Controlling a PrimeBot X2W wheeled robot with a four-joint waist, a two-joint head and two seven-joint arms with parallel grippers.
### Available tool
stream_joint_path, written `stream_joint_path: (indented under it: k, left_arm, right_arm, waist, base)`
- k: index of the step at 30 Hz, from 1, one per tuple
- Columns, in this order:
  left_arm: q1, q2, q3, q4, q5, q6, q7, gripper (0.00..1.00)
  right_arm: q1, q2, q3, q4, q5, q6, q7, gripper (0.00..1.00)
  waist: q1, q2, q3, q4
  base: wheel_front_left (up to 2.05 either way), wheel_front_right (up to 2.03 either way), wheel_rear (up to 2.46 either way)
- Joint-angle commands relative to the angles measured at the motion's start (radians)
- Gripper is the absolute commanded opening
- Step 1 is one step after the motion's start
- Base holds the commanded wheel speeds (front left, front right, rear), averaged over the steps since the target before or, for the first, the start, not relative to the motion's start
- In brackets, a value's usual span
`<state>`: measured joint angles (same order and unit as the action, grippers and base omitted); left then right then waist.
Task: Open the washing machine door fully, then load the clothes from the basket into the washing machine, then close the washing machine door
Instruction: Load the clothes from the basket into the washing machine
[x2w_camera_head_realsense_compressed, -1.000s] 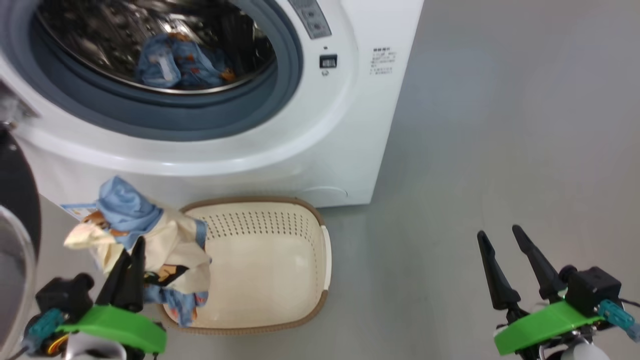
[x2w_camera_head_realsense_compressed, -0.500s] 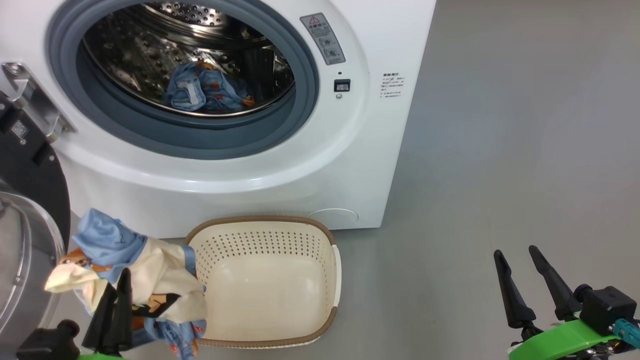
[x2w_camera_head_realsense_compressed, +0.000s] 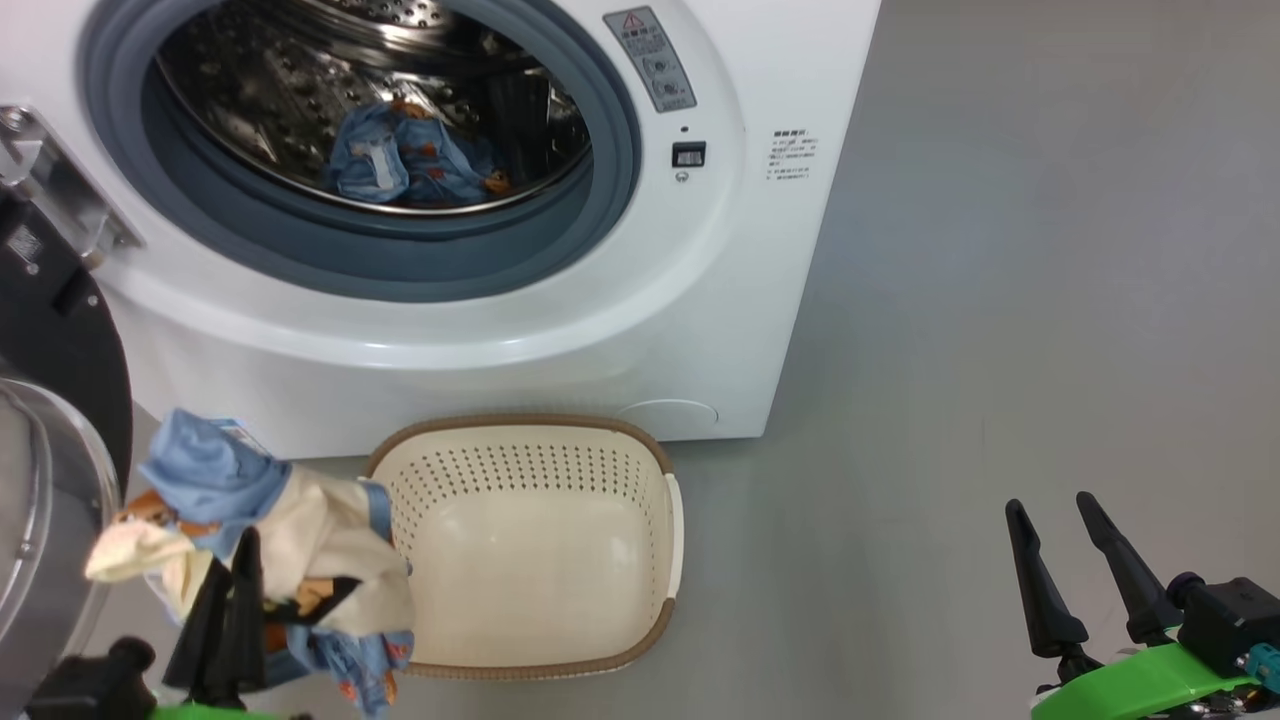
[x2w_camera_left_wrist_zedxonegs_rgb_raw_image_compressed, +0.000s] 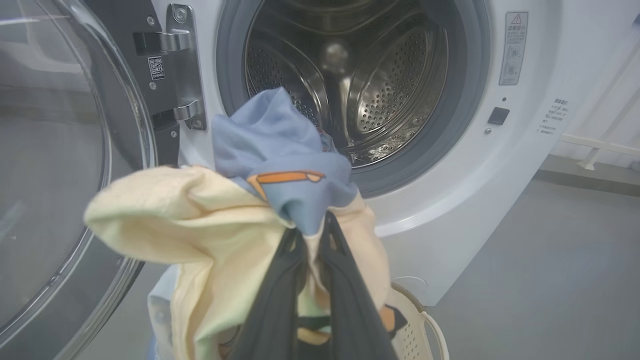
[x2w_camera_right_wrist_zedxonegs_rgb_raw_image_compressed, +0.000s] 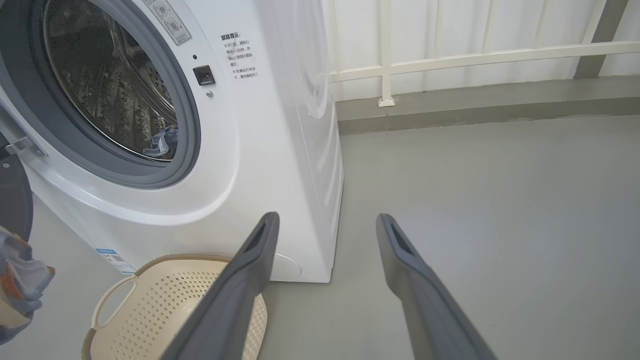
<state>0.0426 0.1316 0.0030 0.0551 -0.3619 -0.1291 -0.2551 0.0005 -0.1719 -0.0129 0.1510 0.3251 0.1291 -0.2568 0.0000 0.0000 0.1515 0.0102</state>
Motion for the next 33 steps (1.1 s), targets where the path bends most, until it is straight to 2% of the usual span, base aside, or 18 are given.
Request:
stream_joint_path:
  k: [1, 7, 19, 25, 29, 33]
  left_arm:
    - [-0.067, 0.013, 0.031, -0.025, -0.002, -0.002, -0.007, 0.00]
    - [-0.212, 0.026, 0.016, -0.002, -0.017, -0.002, -0.007, 0.00]
    - [-0.588, 0.101, 0.000, 0.124, -0.003, -0.002, -0.007, 0.00]
    - [-0.764, 0.146, -0.013, 0.293, 0.002, -0.002, -0.007, 0.00]
    - [-0.856, 0.169, -0.006, 0.406, -0.032, -0.002, -0.007, 0.00]
    - [-0.946, 0.196, -0.040, 0.520, -0.041, -0.002, -0.007, 0.00]
  right_arm:
    - [-0.027, -0.009, 0.018, -0.027, 0.015, 0.002, -0.005, 1.00]
    - [-0.072, 0.002, 0.018, -0.032, 0.014, 0.002, -0.005, 1.00]
    - [-0.162, 0.042, 0.037, -0.031, 0.014, 0.002, -0.005, 1.00]
    - [-0.194, 0.064, 0.054, -0.027, 0.017, 0.002, -0.005, 1.00]
    - [-0.212, 0.081, 0.067, -0.024, 0.021, 0.002, -0.005, 1.00]
    - [-0.229, 0.093, 0.081, -0.025, 0.023, 0.002, -0.005, 1.00]
  waist:
    - [0.0000, 0.0000, 0.031, -0.006]
    - [0.0000, 0.0000, 0.108, -0.025]
    - [0.0000, 0.0000, 0.242, -0.106]
    - [0.0000, 0.0000, 0.288, -0.164]
    - [0.0000, 0.0000, 0.310, -0.204]
    - [0.0000, 0.0000, 0.335, -0.232]
  base:
    - [0.00, 0.00, 0.00]
    - [0.00, 0.00, 0.00]
    - [0.00, 0.00, 0.00]
    - [0.00, 0.00, 0.00]
    - [0.00, 0.00, 0.00]
    - [0.00, 0.00, 0.00]
